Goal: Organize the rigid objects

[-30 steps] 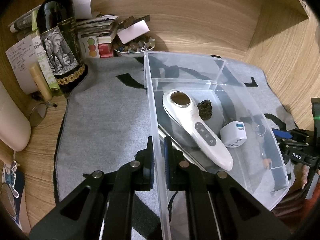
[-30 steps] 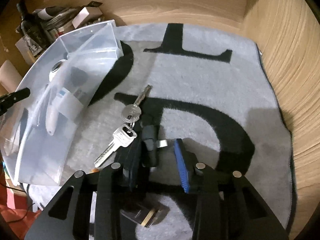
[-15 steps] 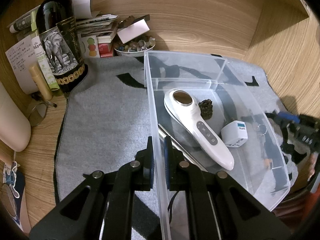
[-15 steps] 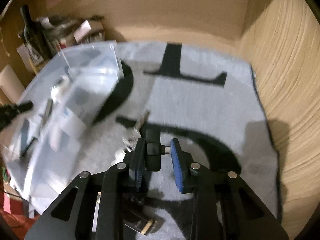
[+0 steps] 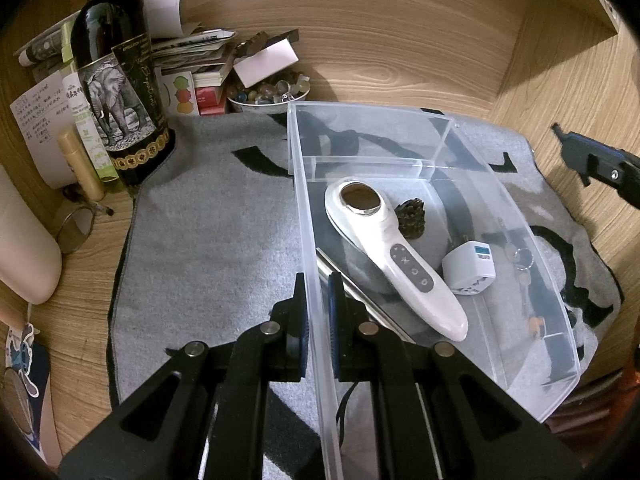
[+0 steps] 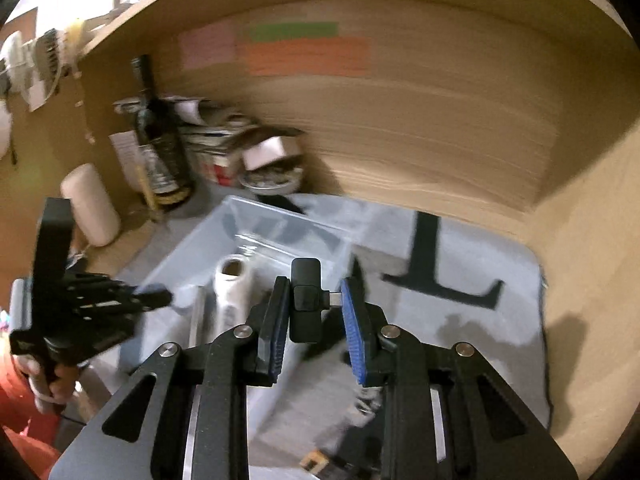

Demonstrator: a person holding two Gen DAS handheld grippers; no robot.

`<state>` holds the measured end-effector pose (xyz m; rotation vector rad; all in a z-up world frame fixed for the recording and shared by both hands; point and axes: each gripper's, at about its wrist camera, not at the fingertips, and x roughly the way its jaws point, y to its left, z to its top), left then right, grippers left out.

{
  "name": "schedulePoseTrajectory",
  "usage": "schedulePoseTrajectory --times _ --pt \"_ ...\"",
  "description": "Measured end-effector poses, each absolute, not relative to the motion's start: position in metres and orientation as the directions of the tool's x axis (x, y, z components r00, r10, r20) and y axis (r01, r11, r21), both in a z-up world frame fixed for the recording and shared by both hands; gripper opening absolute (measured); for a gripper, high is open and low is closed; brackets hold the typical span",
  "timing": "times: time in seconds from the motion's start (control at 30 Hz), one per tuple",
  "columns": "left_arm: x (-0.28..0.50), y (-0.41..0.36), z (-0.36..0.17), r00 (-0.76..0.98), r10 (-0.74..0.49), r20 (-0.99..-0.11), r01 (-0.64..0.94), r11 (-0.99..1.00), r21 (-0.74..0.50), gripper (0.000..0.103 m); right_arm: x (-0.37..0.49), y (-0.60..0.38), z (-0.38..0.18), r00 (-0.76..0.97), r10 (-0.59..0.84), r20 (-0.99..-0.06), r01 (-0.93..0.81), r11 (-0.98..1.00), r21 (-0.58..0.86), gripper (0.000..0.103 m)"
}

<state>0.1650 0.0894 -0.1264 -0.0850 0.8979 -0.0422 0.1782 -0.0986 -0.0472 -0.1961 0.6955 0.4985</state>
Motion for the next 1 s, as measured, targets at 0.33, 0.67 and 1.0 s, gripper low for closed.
schedulePoseTrajectory --times 0.33,0.67,1.0 --pt "0.166 0.088 -0.126 0.623 -0.08 -0.778 0.006 0.995 -0.098 0.008 0.177 -0.042 -0.078 0.548 0.432 -0.717 -0.618 0.786 0.002 0.024" --pt "0.166 0.089 -0.126 0.624 -0.089 -0.776 0.011 0.994 -0.105 0.008 0.182 -0.022 -0.101 0.467 0.419 -0.778 -0.646 0.763 0.023 0.024" --pt "0.166 0.089 -0.126 0.624 -0.087 -0.776 0.01 0.995 -0.103 0.008 0.183 -0.047 -0.079 0.527 0.423 -0.737 -0.598 0.801 0.033 0.03"
